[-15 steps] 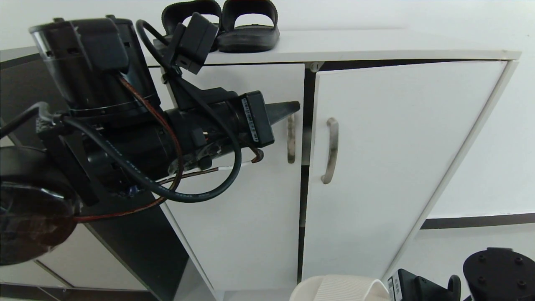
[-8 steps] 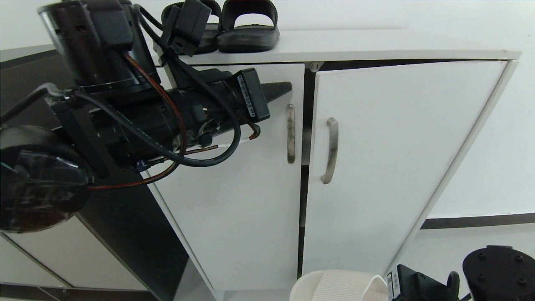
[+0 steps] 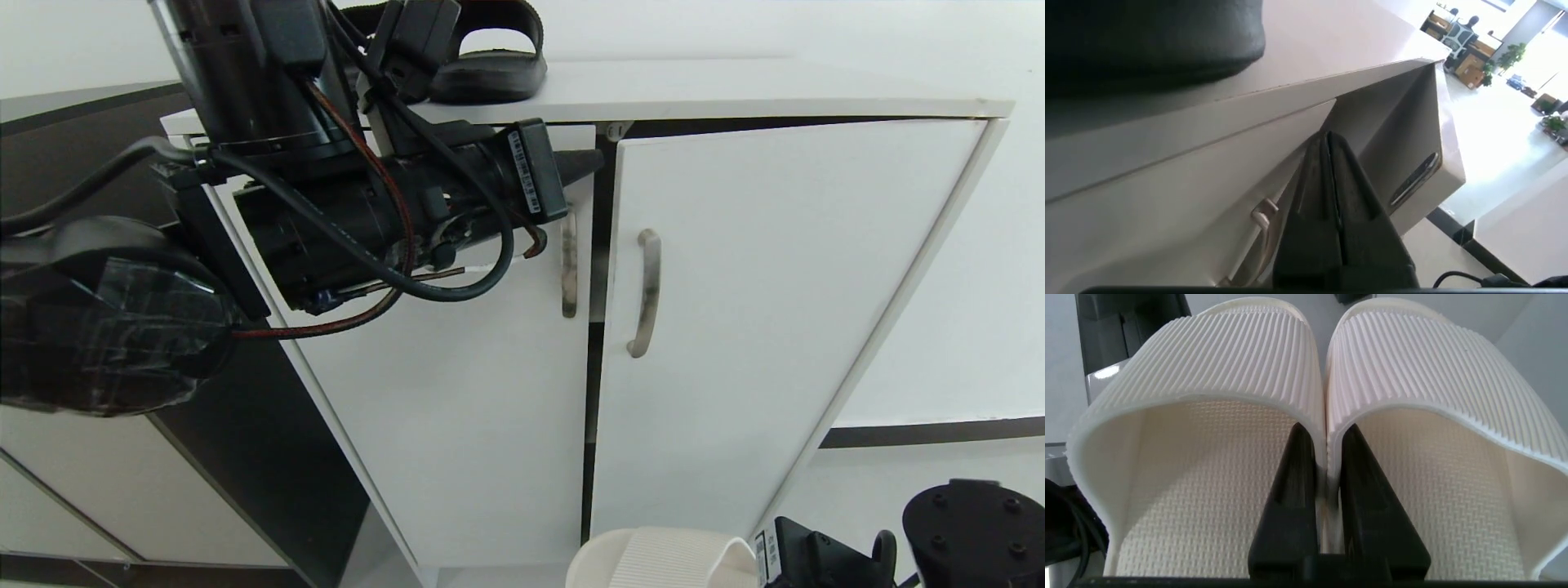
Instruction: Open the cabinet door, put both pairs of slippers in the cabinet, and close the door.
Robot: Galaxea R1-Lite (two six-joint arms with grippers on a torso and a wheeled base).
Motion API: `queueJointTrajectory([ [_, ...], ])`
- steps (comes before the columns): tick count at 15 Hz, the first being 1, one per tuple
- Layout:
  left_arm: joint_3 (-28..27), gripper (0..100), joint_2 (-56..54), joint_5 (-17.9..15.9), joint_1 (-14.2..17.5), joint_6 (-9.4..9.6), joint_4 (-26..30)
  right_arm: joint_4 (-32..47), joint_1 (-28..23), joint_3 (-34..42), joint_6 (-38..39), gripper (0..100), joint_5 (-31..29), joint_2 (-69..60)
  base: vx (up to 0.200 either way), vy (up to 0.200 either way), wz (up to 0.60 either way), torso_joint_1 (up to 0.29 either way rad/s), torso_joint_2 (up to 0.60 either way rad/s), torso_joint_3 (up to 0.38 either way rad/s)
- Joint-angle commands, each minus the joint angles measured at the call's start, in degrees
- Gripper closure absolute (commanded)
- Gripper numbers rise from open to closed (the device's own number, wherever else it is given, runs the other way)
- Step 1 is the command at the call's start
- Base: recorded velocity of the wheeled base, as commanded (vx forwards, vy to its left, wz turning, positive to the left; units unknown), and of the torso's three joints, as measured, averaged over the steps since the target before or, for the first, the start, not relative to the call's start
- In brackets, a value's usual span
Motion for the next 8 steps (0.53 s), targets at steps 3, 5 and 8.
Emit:
queueJointTrajectory([
  [3, -0.1, 100, 0.8, 0.1, -1.5, 0.12, 0.0, 0.0, 0.0, 0.0, -0.1, 100, 0.0, 0.1, 0.000, 0.000, 0.00, 0.000, 0.00, 0.000],
  [5, -0.1, 100, 0.8, 0.1, -1.6, 0.21, 0.0, 0.0, 0.0, 0.0, -0.1, 100, 0.0, 0.1, 0.000, 0.000, 0.00, 0.000, 0.00, 0.000],
  [8, 0.1, 100, 0.8, 0.1, -1.7, 0.30, 0.0, 0.2, 0.2, 0.0, -0.1, 100, 0.0, 0.1, 0.000, 0.000, 0.00, 0.000, 0.00, 0.000],
])
